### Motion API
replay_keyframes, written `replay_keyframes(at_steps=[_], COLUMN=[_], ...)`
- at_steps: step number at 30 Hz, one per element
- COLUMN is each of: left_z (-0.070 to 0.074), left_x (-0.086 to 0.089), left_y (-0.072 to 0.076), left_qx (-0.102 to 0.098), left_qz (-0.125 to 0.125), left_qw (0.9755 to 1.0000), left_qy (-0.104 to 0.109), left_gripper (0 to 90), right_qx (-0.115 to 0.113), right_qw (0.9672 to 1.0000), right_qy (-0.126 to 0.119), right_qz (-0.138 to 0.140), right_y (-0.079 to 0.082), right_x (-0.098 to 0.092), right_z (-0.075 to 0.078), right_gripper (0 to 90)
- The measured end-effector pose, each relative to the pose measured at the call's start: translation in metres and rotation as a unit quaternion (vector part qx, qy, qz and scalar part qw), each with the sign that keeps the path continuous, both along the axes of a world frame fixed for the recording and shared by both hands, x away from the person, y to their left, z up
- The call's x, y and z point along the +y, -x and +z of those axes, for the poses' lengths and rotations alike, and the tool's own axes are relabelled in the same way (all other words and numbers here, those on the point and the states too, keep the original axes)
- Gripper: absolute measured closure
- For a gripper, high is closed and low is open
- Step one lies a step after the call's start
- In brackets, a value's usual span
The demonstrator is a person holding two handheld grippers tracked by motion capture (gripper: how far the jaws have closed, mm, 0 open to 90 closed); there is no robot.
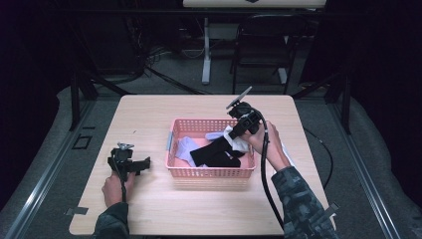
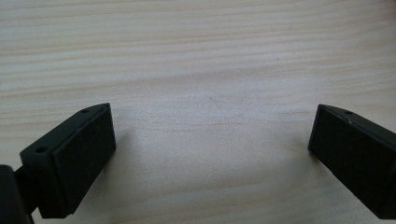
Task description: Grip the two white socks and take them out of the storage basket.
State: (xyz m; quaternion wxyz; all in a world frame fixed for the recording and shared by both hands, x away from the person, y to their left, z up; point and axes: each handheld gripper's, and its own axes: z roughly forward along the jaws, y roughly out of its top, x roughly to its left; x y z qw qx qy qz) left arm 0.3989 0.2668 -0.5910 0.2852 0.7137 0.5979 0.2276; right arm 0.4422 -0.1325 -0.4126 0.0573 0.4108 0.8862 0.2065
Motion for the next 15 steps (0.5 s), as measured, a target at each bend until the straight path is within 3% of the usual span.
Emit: replay_keyframes(at_steps=[10,15], left_z=[0.0,0.0], left_x=[0.0,0.0], left_y=[0.0,0.0], left_qx=[0.0,0.0], left_qz=[0.0,0.0], left_qw=[1.0,1.0], left_qy=[0.0,0.0], left_gripper=[0.7,0.6], right_qx=[-0.016,-0.028], right_qw=[0.9998,0.9994], right_qy=[-0.009,-0.012], right_qz=[-0.005,-0.017], right_y=[0.006,0.009], right_x=[-0.011,-0.026], right_z=[0.022,0.033], right_gripper=[78.0,78.0])
